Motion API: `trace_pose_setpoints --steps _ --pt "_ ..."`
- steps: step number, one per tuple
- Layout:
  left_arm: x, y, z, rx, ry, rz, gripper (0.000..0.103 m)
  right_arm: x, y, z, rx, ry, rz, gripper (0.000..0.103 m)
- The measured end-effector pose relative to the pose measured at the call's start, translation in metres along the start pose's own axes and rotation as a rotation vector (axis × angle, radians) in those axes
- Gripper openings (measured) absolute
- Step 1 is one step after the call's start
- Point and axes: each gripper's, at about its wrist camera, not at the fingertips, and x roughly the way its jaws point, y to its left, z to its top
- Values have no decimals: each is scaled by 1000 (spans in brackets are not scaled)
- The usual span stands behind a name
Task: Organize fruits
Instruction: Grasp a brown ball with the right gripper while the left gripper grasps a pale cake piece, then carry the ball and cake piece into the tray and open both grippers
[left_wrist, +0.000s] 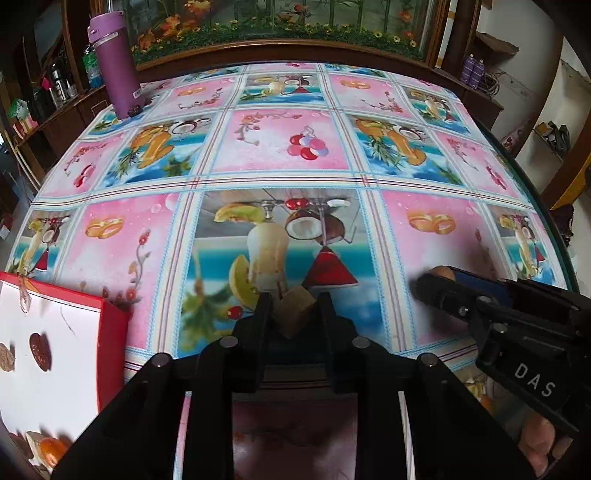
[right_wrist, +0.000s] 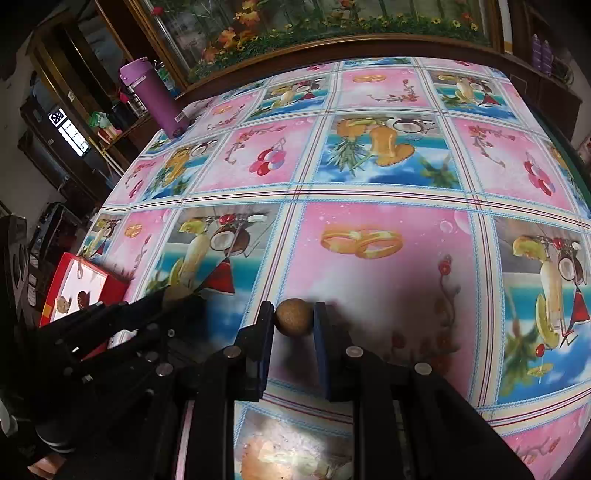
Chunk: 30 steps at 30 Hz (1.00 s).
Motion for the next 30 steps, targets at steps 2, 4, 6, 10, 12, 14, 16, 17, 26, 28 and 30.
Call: trace_pose_setpoints --steps 2,4,6,10,12,14,16,17,26,28,30 --pt "-2 -2 -2 -2 -7 2 26 -2 2 0 -4 -5 6 20" --pt "-6 -3 -4 -9 -16 3 26 -6 4 0 -10 -18 20 20" --pt "-15 -4 -7 -11 -31 2 26 -12 8 -1 -21 -39 32 20" --pt "-51 -4 -19 -3 -94 28 26 -27 21 -3 -65 -122 75 20" --pt "-73 0 -27 -5 -128 36 26 -32 29 -6 -80 -150 106 20" --pt "-99 10 -39 -7 -172 67 26 -39 45 -14 -101 -175 153 20" --pt "-122 26 -55 -22 -198 94 26 -46 63 -25 -118 -188 205 19" --pt "-133 36 -65 -38 -206 106 26 -50 74 -32 -128 -193 234 19" --pt "-193 134 -151 -167 -192 274 26 -67 198 -104 -307 -110 436 19" --pt "-194 145 -164 -180 -186 272 26 -65 218 -117 -359 -94 430 19" --pt "-190 157 -175 -204 -178 265 26 -57 232 -124 -392 -77 412 19"
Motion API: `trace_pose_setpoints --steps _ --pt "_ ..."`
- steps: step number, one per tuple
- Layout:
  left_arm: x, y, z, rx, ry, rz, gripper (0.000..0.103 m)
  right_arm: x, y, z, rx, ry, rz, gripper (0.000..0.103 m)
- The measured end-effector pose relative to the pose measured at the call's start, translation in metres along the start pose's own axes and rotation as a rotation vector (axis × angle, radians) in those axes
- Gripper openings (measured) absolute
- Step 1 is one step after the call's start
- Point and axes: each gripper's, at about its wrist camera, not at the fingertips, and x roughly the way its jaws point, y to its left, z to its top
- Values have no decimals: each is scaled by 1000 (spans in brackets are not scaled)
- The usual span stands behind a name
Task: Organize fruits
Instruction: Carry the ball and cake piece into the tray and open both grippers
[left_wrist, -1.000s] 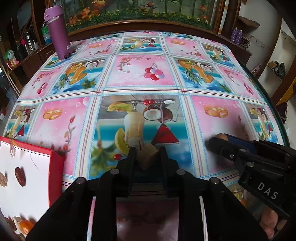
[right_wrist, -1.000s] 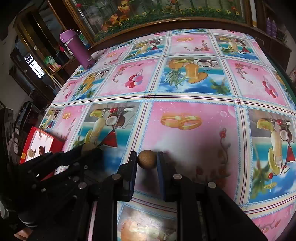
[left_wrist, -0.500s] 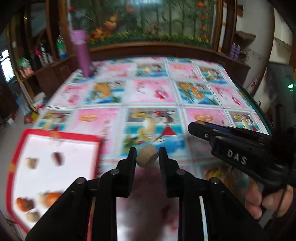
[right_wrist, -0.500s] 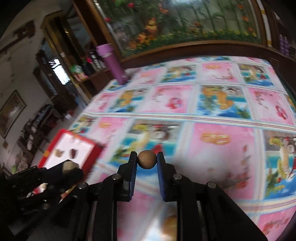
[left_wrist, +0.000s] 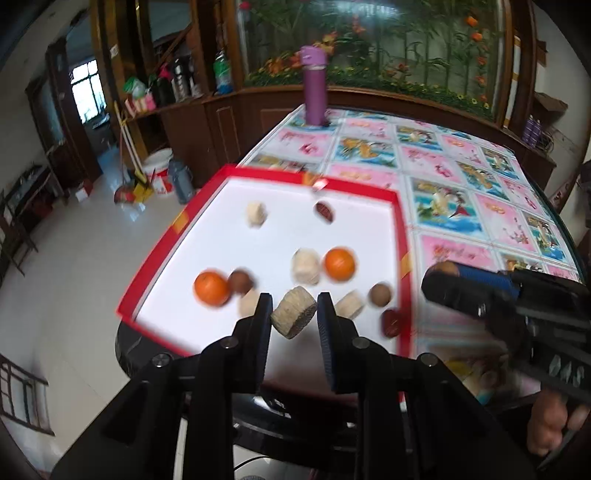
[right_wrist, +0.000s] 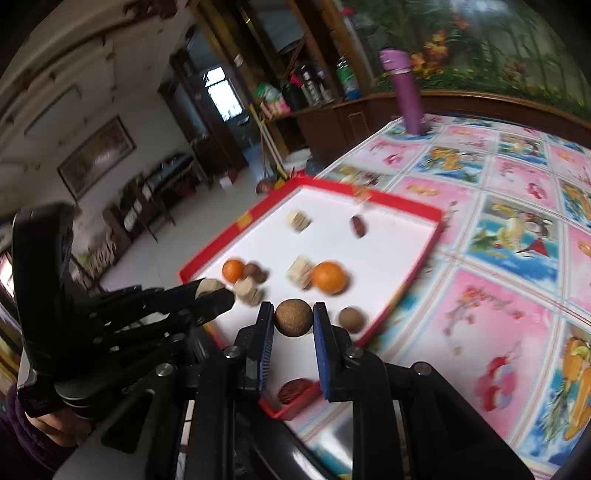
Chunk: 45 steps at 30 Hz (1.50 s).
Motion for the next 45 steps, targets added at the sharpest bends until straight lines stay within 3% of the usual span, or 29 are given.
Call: trace_pose_setpoints --steps 7,15,32,45 --pt "17 18 -18 -21 27 -15 26 44 14 -8 -27 89 -92 19" --pt "26 25 -21 -26 16 6 26 51 16 -18 -8 111 -164 20" --pt "49 28 -23 -45 45 12 26 65 15 -18 -7 116 -202 20" --pt "71 30 -7 -58 56 19 26 76 7 -8 -5 108 -212 19"
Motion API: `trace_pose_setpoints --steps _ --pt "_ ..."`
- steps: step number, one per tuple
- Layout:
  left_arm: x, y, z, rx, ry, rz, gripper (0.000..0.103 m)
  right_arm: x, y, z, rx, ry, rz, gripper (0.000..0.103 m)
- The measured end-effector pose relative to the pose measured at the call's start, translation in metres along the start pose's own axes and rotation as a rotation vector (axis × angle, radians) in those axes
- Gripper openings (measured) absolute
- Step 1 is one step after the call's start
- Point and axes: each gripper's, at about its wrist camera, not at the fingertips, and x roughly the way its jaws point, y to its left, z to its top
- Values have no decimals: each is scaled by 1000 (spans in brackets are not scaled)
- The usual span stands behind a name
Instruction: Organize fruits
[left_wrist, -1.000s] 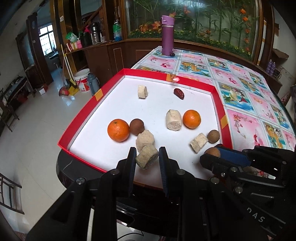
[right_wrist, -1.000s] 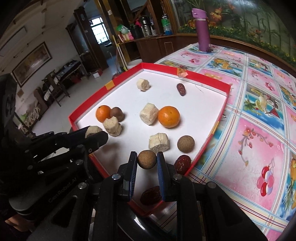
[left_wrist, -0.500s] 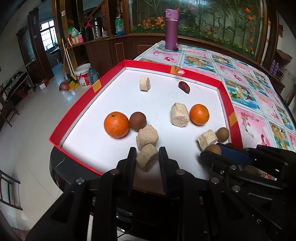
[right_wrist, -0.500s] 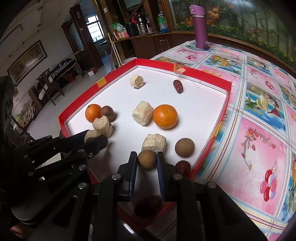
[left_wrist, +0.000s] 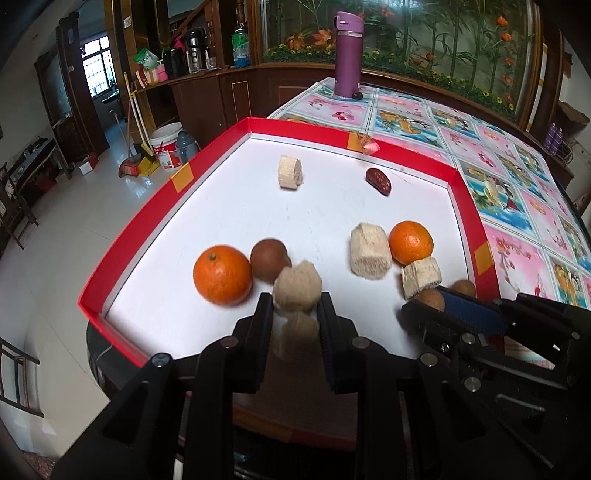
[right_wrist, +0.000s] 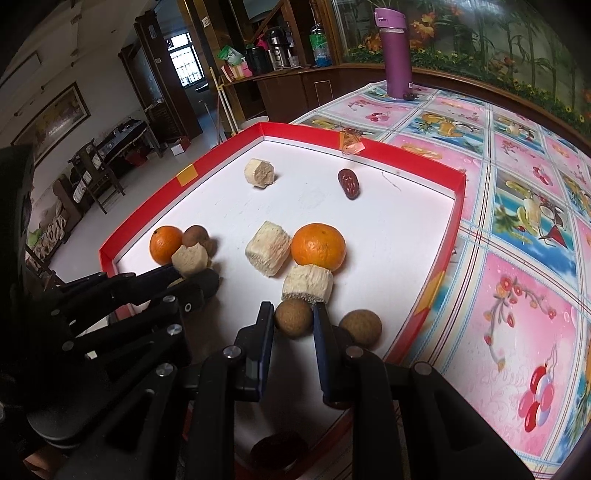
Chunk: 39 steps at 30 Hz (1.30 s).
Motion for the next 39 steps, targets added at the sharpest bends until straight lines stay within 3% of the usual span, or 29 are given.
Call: trace_pose_setpoints --steps 13,16,19,21,24,29,35,39 --pt "4 -4 4 3 -8 16 27 0 -3 2 -7 11 9 20" --pt "4 -4 4 3 -5 17 27 -4 -3 2 -19 9 -6 25" --pt "1 -4 5 -8 -3 18 41 -10 -9 2 -18 -7 -7 27" --pt "-5 -6 6 1 -30 33 57 -14 -14 1 -5 -17 -3 27" --pt "-15 -9 7 8 -69 67 72 -20 -19 1 10 -32 10 27" --pt "-31 -13 10 15 -112 95 81 -34 -28 -1 34 -66 27 34" --pt "-48 -20 8 18 -134 113 82 -50 -30 -3 18 -110 4 42" --pt "-61 -22 6 6 -156 139 93 -63 -32 -3 16 -146 -4 44"
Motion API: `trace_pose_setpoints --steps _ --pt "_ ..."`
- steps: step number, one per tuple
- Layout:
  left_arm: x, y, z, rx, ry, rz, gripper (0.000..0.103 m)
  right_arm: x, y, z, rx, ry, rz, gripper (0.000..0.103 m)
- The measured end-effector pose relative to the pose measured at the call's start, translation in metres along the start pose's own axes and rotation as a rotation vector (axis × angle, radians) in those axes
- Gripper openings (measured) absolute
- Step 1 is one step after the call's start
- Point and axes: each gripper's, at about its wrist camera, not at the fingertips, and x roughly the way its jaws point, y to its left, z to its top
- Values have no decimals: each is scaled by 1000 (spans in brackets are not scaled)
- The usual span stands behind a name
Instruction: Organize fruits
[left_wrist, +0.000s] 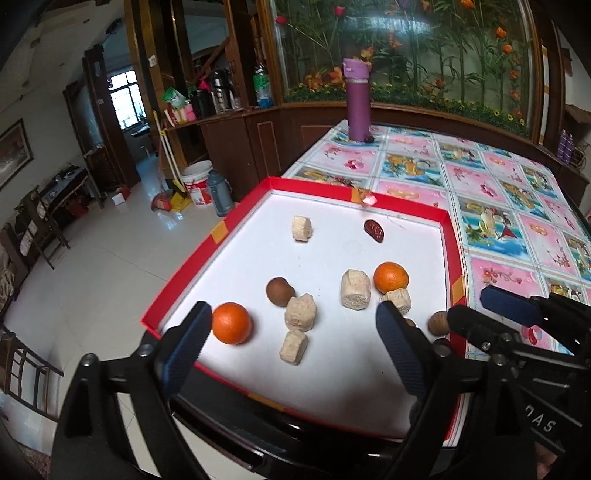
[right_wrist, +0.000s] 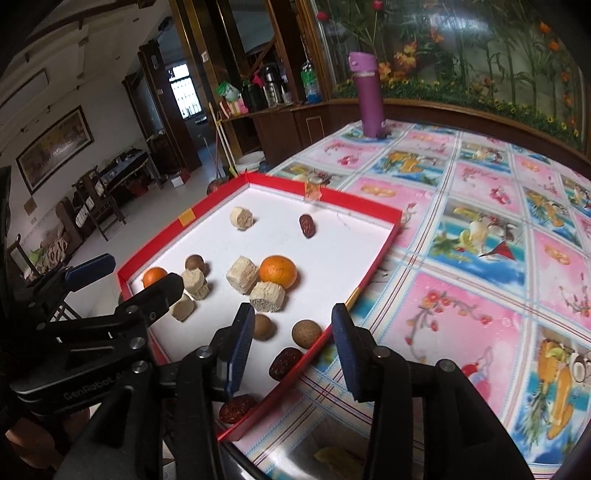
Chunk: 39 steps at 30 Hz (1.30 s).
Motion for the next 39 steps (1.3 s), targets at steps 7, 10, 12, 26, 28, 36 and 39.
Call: trace_pose_setpoints --steps 7,10,12,26,28,36,39 --pt "-26 -5 7 -17 -43 16 94 -29 1 3 -16 -78 -27 49" --pt "-35 -6 8 -26 -53 22 99 -40 -1 4 -12 -101 -30 53" --pt "-42 -5 8 -40 -68 34 103 -48 -3 4 -7 -122 -36 58" --pt "-70 -1 2 -50 -105 46 103 -85 11 2 -9 -223 -83 77" --pt "-75 1 0 -55 -113 46 103 -90 15 2 -8 -235 -86 77" --pt "-98 9 -7 -79 -149 43 103 -106 26 -6 4 -253 -77 78" --pt "-107 12 -11 -83 -159 39 103 -113 30 -9 2 -265 -86 78"
